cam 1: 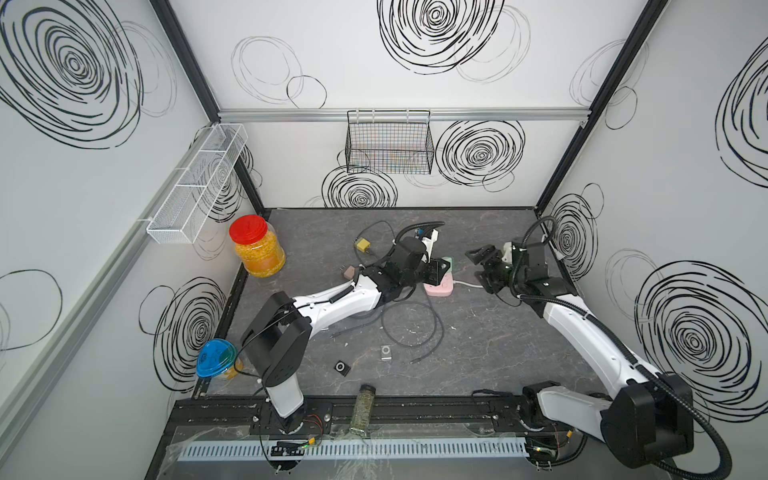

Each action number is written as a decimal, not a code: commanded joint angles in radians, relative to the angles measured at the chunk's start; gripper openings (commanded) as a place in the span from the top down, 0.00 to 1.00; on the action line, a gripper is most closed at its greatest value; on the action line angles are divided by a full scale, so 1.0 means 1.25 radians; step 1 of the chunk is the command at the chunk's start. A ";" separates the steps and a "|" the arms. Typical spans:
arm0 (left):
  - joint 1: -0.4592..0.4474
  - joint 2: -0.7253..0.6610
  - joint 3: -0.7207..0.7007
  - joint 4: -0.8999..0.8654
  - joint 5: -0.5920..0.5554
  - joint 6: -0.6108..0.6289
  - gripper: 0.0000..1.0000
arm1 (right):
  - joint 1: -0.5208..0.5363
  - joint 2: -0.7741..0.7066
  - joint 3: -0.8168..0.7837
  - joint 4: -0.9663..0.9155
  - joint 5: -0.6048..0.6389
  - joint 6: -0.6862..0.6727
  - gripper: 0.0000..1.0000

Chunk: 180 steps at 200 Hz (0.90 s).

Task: Charge mp3
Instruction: Pick up the plug from the center of the board.

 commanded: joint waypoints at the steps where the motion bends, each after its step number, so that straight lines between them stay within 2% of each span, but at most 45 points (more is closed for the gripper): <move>1: 0.003 0.050 0.099 -0.202 -0.100 0.064 0.87 | -0.040 -0.006 0.012 -0.096 0.117 -0.135 0.23; 30: 0.006 0.122 0.226 -0.347 -0.162 0.095 0.93 | -0.088 0.043 0.043 -0.129 0.166 -0.220 0.25; 66: 0.006 0.210 0.330 -0.421 -0.207 0.060 0.89 | -0.116 0.120 0.085 -0.151 0.186 -0.275 0.30; 92: -0.001 0.274 0.386 -0.429 -0.189 0.012 0.90 | -0.126 0.181 0.106 -0.145 0.187 -0.287 0.38; 146: -0.036 0.429 0.606 -0.554 -0.214 -0.021 0.92 | -0.125 0.320 0.164 -0.142 0.163 -0.311 0.42; 180: -0.026 0.450 0.631 -0.566 -0.214 -0.050 0.92 | -0.122 0.327 0.152 -0.124 0.173 -0.329 0.43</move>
